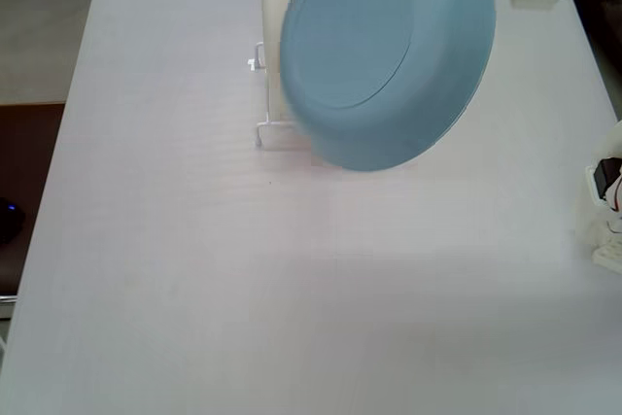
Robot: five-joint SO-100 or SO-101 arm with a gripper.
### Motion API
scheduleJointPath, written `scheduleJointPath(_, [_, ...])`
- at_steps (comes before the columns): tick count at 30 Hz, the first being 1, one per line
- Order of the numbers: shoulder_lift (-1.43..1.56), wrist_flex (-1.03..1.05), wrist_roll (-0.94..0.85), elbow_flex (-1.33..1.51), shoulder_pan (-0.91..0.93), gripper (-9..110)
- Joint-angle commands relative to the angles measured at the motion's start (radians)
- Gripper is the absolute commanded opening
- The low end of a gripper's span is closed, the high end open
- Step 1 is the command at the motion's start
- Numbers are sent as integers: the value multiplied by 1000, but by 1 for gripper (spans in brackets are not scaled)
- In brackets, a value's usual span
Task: Please give me two plates.
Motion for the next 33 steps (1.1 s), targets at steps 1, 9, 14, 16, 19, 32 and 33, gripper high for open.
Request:
scheduleJointPath(1, [71,-212,-12,86,-41,-1])
scheduleJointPath(9, [25,-523,-52,249,-57,-1])
scheduleJointPath(14, [-17,-600,-84,250,-57,-1])
scheduleJointPath(16, [-29,-624,-94,250,-54,-1])
scheduleJointPath(19, [-49,-666,-106,250,-51,-1])
scheduleJointPath(32, [-94,-741,-123,250,-41,-1])
scheduleJointPath(33, [-94,-741,-123,250,-41,-1])
